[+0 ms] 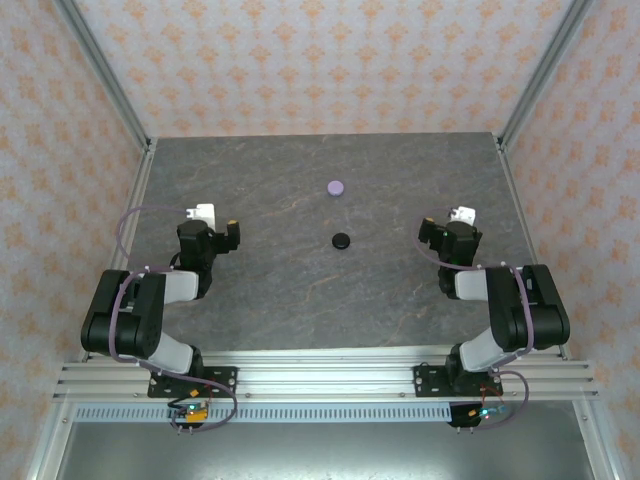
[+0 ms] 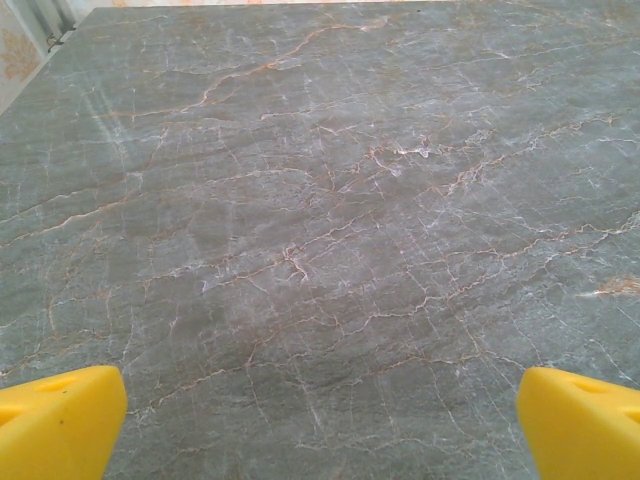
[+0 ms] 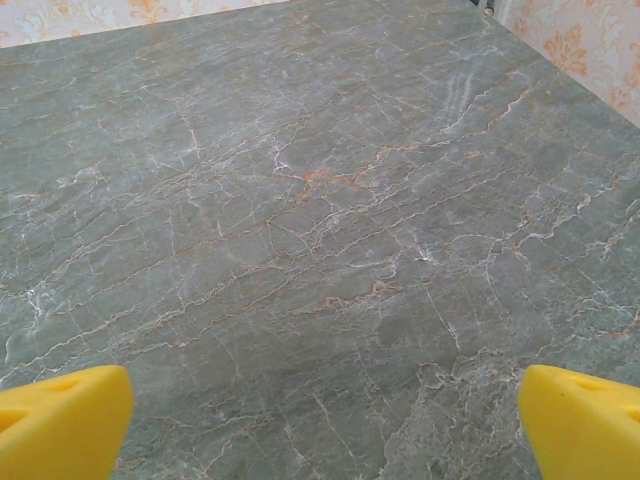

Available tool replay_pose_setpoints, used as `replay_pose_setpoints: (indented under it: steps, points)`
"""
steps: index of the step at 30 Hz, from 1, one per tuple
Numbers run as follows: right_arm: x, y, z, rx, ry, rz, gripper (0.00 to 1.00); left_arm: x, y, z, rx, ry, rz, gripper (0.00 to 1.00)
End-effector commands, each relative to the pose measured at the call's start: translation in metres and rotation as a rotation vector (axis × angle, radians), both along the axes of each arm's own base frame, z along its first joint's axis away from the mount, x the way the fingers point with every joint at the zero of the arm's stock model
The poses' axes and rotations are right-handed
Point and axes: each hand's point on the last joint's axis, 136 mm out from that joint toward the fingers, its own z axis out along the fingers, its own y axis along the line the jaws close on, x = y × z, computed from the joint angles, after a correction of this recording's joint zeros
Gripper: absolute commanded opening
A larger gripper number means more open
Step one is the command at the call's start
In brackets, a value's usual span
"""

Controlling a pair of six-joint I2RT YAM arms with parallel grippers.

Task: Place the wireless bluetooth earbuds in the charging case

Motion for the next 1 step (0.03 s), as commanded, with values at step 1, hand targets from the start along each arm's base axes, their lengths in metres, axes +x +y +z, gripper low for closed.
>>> replay_pose_setpoints:
  steps: [1]
  points:
    - [0.0062,-0.0017,0.0111,-0.001,-0.036,-0.004,0.99,0.0072,-0.0006,0.0122,-0.001,-0.049,0.008,1.0]
